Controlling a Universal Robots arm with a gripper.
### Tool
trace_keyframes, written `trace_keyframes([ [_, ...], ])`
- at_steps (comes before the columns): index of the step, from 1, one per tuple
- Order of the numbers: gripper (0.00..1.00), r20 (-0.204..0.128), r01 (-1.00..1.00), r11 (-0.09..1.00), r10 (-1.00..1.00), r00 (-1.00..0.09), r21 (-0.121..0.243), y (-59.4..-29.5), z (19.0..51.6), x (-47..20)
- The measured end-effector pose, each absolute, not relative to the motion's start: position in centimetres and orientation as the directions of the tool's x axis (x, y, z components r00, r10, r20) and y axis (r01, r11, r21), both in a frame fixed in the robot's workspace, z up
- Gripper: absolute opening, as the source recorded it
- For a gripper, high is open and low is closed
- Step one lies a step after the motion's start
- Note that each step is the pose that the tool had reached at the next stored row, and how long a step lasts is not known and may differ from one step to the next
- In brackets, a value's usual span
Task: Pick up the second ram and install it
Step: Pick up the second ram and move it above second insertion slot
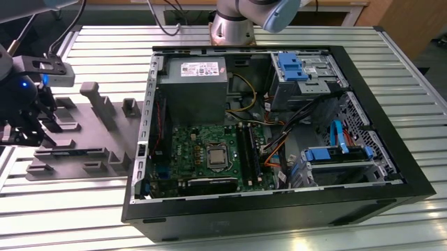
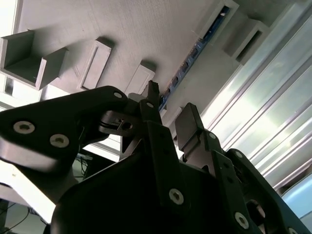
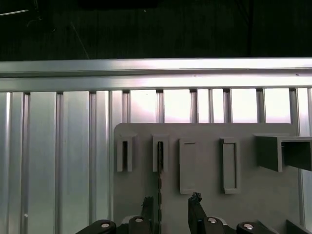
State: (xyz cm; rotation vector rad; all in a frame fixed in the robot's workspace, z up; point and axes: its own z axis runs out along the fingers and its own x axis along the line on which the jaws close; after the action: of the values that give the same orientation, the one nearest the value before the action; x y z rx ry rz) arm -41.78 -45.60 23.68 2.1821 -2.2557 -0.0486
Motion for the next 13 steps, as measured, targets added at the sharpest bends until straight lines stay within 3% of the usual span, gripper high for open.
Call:
trace_keyframes([
  [13,0.42,-0.016,-0.999,0.033,-0.999,-0.033,0.024,-45.8,22.2,-41.8],
])
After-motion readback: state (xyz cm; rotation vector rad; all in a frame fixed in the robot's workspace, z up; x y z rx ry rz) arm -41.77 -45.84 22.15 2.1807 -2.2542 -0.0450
